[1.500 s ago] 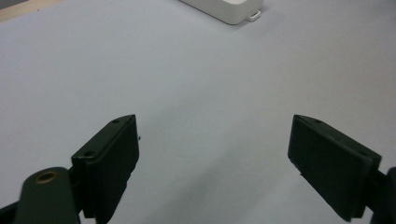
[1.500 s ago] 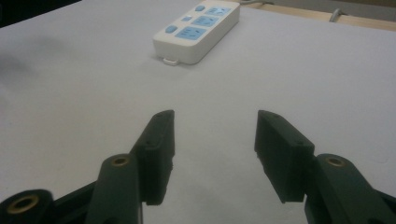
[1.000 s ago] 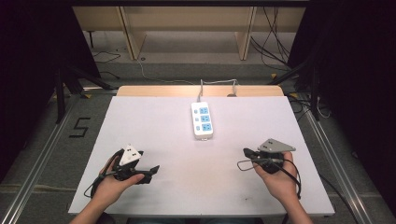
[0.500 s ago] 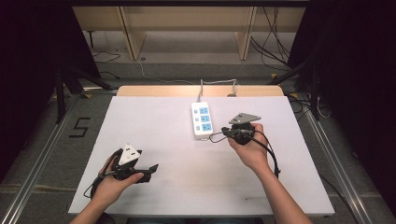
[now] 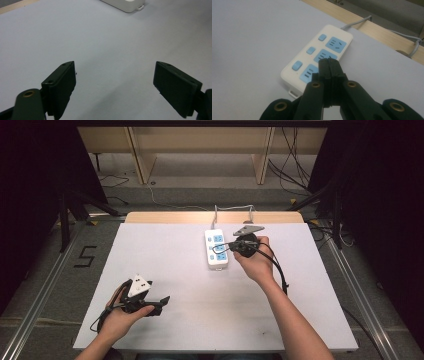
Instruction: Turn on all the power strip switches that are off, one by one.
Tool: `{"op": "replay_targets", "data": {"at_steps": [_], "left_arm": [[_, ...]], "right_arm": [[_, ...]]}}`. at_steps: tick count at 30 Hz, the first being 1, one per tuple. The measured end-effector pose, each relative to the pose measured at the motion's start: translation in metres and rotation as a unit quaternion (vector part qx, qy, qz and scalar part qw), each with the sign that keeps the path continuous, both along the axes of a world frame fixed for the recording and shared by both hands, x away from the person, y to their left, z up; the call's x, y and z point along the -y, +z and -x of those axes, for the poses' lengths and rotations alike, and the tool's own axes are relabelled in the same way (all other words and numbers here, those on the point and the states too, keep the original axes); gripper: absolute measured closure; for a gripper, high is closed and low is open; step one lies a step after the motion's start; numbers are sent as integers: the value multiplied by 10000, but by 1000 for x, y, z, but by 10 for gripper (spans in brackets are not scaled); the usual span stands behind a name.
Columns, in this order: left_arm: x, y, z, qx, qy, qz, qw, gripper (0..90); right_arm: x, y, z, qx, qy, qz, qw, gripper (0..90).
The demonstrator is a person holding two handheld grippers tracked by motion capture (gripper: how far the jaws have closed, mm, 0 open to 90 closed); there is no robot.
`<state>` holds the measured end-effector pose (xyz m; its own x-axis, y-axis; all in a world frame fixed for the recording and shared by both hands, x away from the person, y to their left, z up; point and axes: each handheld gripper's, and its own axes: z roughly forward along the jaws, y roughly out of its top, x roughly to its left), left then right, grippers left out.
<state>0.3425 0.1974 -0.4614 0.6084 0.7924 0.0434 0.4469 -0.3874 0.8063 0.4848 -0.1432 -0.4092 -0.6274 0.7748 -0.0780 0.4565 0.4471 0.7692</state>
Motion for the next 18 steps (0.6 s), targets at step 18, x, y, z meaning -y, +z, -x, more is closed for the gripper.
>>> {"op": "replay_targets", "data": {"at_steps": [18], "left_arm": [[0,0,0,27,-2,-23,10000,179]], "right_arm": [[-26,-7,-30,-136,-86,108,9998,900]]}}
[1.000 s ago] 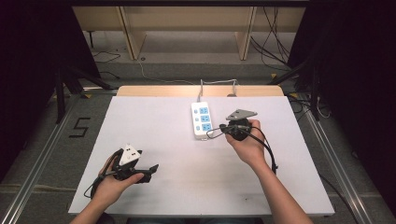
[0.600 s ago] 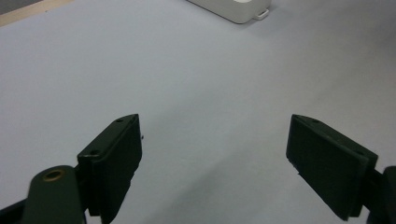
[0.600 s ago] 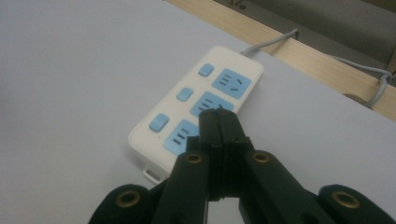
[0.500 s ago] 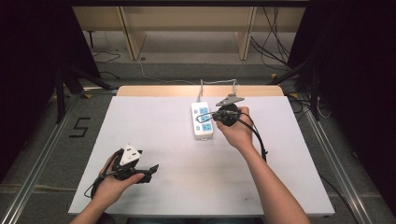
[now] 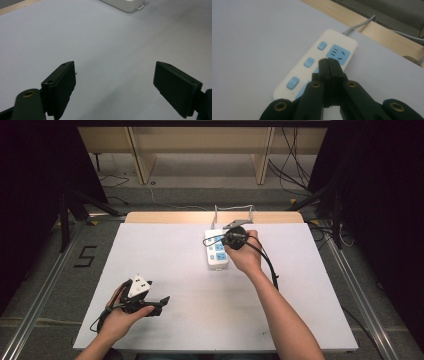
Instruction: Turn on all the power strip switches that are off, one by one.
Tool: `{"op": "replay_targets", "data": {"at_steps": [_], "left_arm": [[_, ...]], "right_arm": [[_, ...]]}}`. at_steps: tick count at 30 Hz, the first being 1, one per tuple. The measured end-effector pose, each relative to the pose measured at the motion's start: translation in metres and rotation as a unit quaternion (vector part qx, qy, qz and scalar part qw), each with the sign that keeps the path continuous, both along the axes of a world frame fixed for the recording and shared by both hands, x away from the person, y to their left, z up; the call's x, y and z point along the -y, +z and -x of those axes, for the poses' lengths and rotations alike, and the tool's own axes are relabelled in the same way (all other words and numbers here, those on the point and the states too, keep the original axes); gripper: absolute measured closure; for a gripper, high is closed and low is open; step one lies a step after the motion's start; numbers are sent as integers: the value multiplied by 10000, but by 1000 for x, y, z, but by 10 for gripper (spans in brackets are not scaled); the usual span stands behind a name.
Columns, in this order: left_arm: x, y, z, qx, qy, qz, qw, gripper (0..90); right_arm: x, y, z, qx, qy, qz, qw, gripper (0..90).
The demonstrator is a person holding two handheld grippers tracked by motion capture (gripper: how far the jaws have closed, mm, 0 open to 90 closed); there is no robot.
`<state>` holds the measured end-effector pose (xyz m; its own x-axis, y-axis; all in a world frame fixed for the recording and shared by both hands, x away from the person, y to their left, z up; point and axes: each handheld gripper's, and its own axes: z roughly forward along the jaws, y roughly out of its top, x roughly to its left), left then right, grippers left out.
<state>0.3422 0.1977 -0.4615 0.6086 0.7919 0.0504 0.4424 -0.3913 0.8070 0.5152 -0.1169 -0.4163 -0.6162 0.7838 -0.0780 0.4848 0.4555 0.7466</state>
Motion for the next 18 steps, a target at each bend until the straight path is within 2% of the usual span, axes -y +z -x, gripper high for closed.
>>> {"op": "replay_targets", "data": {"at_steps": [10,18], "left_arm": [[0,0,0,-22,5,9,10000,180],[0,-1,0,-30,8,5,10000,181]], "right_arm": [[-4,3,-7,-46,-22,36,10000,900],[-11,2,-21,-137,-36,147,9998,900]]}}
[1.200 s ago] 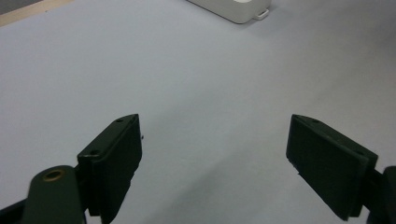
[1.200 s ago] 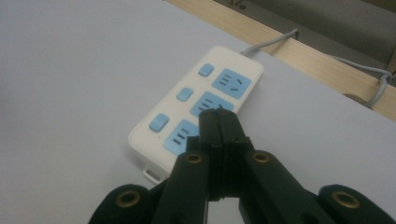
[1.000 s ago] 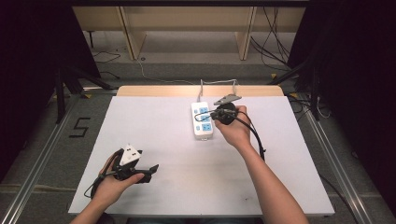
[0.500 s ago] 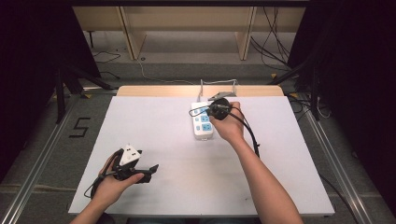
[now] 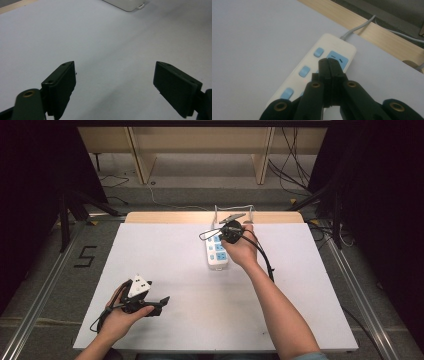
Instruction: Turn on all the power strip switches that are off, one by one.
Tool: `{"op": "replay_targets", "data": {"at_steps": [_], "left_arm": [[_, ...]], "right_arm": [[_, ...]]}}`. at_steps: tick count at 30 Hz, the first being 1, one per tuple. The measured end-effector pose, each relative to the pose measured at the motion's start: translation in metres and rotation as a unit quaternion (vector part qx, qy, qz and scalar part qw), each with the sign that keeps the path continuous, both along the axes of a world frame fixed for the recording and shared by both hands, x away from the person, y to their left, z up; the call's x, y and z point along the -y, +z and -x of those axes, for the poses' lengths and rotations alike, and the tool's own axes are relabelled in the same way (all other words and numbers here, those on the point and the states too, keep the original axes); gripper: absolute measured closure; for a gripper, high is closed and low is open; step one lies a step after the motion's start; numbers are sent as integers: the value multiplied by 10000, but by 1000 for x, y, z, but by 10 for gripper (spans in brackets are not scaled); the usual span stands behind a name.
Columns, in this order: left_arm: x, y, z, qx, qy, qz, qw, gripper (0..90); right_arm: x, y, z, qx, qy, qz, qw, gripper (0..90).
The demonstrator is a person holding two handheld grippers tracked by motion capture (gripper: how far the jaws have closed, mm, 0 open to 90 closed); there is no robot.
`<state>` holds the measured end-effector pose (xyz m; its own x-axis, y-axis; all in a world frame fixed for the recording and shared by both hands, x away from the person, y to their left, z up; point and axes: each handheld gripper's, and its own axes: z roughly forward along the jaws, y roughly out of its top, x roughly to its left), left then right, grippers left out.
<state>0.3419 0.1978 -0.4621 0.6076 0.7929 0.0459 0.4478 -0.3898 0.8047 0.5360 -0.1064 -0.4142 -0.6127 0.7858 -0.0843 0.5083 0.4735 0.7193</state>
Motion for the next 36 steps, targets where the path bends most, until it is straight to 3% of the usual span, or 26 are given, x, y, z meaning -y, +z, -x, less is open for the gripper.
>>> {"op": "replay_targets", "data": {"at_steps": [13,36], "left_arm": [[0,0,0,-5,-8,-11,10000,181],[-1,-1,0,-21,-4,-14,10000,180]], "right_arm": [[-18,-16,-20,-250,0,-1,9997,900],[-40,-29,-48,-480,-58,82,9988,900]]}}
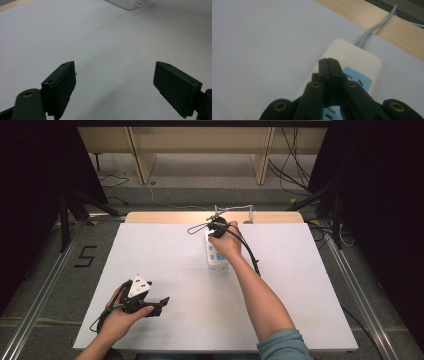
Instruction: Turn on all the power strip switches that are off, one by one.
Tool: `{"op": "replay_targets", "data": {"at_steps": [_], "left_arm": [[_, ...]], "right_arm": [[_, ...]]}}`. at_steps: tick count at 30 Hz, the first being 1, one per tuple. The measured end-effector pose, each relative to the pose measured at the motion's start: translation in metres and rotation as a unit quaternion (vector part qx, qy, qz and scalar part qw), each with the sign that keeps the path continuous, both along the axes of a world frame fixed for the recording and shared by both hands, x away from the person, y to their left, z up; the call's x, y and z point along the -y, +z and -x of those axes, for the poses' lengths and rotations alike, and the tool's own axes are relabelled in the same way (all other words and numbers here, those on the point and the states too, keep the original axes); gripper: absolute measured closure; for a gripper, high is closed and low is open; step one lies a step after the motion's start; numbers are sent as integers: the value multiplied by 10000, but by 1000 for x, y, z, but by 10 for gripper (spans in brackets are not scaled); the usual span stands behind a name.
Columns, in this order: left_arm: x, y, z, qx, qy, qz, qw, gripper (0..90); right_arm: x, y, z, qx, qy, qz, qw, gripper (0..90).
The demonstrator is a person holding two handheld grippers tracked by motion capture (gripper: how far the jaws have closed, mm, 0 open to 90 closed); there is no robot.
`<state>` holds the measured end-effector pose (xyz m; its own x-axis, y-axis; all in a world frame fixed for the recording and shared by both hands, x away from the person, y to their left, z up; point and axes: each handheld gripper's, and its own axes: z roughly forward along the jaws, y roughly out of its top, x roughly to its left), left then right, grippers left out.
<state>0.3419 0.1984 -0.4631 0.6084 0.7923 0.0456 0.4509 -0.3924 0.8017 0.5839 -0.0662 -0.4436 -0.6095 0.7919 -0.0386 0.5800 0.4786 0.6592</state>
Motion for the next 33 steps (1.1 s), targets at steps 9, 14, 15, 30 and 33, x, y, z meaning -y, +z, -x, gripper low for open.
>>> {"op": "replay_targets", "data": {"at_steps": [9,14,15,30,33], "left_arm": [[-1,0,0,-7,2,-2,10000,181],[-1,0,0,-6,-4,-3,10000,181],[0,0,0,-9,-2,-6,10000,182],[-1,-1,-1,-34,-19,2,10000,182],[-1,-1,-1,-47,-10,13,10000,182]], "right_arm": [[-4,-3,-9,-82,-59,40,9999,900],[-5,-6,-10,-151,-83,86,9998,900],[-6,-6,-11,-152,-50,117,9998,900],[-11,-6,-13,-335,-64,245,9991,900],[-11,-5,-13,-353,-156,275,9989,900]]}}
